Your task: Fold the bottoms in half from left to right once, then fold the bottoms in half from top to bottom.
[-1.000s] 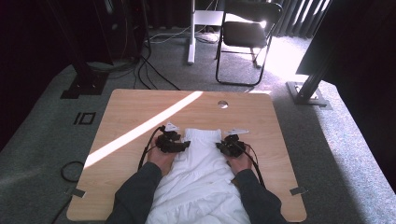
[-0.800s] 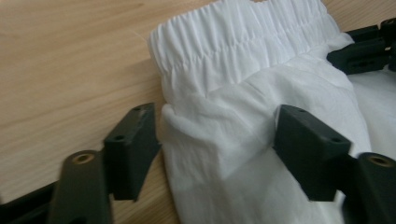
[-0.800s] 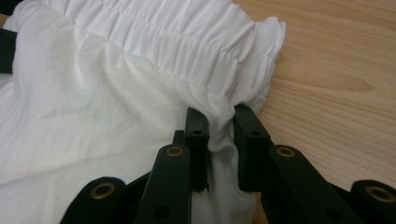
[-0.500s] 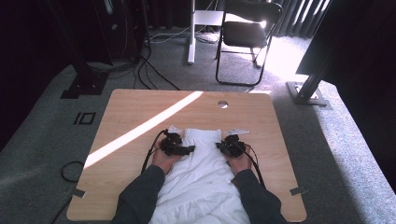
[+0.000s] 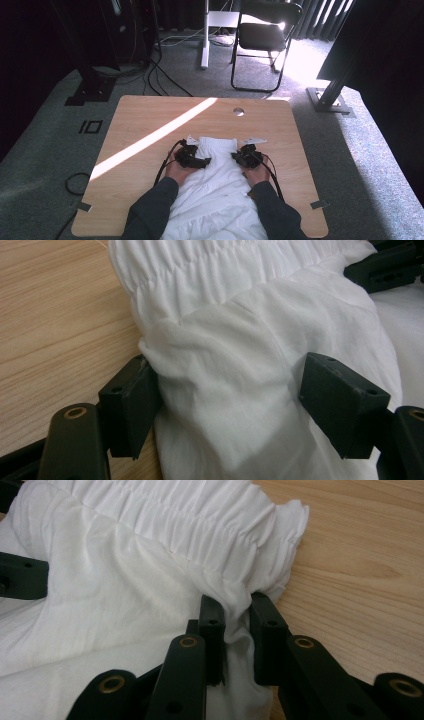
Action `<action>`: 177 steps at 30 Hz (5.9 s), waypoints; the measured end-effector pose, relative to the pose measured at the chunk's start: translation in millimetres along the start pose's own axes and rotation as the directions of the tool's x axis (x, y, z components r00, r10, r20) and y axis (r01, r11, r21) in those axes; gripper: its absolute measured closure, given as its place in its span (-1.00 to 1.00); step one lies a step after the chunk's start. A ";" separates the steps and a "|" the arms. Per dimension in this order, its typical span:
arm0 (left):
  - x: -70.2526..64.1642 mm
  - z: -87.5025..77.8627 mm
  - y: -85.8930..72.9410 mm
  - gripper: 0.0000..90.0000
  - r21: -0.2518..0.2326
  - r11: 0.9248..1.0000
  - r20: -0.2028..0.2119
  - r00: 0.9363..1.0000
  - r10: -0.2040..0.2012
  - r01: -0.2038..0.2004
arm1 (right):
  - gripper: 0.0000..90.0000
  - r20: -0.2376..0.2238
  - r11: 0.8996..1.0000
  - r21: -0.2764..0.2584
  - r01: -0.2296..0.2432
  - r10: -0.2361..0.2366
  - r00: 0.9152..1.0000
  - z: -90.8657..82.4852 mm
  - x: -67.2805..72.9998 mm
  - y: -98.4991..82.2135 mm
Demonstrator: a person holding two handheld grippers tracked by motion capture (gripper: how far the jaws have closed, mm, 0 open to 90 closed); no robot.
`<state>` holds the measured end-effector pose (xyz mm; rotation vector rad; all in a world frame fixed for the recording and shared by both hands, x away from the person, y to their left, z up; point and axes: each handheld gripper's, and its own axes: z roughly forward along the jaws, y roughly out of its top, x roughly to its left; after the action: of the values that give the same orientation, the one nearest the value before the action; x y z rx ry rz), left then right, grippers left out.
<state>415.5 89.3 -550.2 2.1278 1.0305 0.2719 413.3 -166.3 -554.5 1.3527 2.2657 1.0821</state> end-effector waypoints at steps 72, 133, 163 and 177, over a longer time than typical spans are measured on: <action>-43.2 -136.3 -21.8 0.80 -0.221 0.965 0.000 0.990 0.143 -0.140 | 0.88 -0.062 0.957 -0.199 0.212 -0.228 0.972 -115.7 68.7 7.7; 40.7 0.4 43.9 0.80 0.064 0.997 -0.169 0.984 0.047 -0.036 | 0.80 0.047 0.994 0.109 0.024 -0.029 0.998 34.1 1.2 61.9; -37.9 -97.3 -67.7 0.78 -0.051 0.998 0.062 0.997 0.043 -0.040 | 0.84 -0.085 0.971 -0.029 0.239 -0.240 0.967 -86.9 74.6 -23.6; -3.7 -57.5 -45.9 0.76 0.018 0.996 -0.012 0.996 0.092 -0.092 | 0.82 -0.069 0.978 0.072 0.194 -0.189 0.980 -47.8 73.4 -28.2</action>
<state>358.7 135.5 -541.6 2.1948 0.9468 0.3226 329.9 -133.7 -533.4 1.1144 2.4478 0.9931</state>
